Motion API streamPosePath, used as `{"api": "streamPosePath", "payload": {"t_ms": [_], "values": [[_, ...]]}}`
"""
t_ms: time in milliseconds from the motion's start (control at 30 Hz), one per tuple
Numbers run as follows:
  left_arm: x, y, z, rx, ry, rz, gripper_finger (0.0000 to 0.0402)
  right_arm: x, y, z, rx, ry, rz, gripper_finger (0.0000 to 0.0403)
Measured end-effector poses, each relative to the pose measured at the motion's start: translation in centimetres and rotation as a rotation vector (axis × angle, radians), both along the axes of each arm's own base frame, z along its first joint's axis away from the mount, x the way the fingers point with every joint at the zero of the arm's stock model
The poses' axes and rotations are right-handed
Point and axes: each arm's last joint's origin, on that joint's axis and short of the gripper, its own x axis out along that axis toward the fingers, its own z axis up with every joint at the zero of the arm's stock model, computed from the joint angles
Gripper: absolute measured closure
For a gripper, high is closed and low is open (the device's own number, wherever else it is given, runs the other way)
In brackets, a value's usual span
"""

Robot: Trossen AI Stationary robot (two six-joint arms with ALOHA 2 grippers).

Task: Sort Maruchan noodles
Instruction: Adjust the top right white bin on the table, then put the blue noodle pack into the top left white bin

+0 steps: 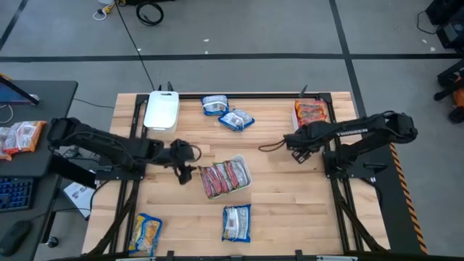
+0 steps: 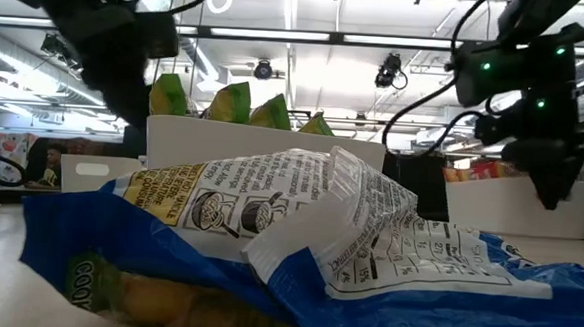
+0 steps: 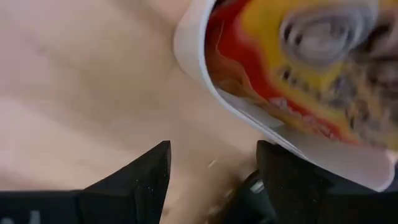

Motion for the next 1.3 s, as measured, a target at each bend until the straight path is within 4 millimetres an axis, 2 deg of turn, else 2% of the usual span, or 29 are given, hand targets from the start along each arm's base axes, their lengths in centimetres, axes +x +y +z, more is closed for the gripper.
{"api": "streamPosePath", "payload": {"t_ms": [133,233,333,467,567,667,767,833,900,1033,1167,1300], "values": [[-0.5,-2.2,-0.5,-0.049,-0.014,-0.055,0.0175,0.6,-0.5,1.0,-0.013,-0.012,0.06,0.0164],[-0.7,-3.8,-0.3,-0.056,-0.041,-0.119,0.0175,2.3,0.3,2.9,-0.044,-0.092,0.167,0.0169],[-0.9,-4.7,0.3,-0.019,-0.06,-0.136,0.0175,4.7,1.4,5.0,-0.127,-0.241,0.311,0.0172],[-1.1,-4.4,1.6,0.094,0.037,-0.161,0.0175,7.7,1.7,6.4,-0.149,-0.399,0.448,0.0172],[-1.5,-2.8,3.2,0.219,0.162,-0.099,0.0175,9.6,0.7,6.6,-0.194,-0.384,0.592,0.0172],[-1.6,-1.1,4.1,0.308,0.246,-0.054,0.0175,11.7,-0.4,5.9,-0.327,-0.299,0.882,0.0172],[-1.3,0.3,3.9,0.262,0.265,-0.075,0.0175,13.8,-1.6,4.3,-0.413,-0.227,1.152,0.0172],[-0.9,1.1,3.2,0.227,0.247,-0.079,0.0175,15.1,-2.7,2.9,-0.432,-0.221,1.241,0.0172],[-0.8,1.5,2.1,0.225,0.228,-0.076,0.0175,16.4,-3.7,1.6,-0.463,-0.232,1.269,0.0172],[-0.9,1.4,0.2,0.188,0.181,-0.038,0.0175,18.7,-5.6,-0.6,-0.55,-0.145,1.188,0.0172],[-1.3,0.3,-1.3,0.146,0.146,-0.011,0.0176,20.6,-6.4,-1.9,-0.481,-0.052,1.193,0.0175],[-1.7,-1.1,-1.4,0.166,0.132,0.001,0.0176,22.2,-6.7,-3.5,-0.415,-0.004,1.21,0.0184]]}}
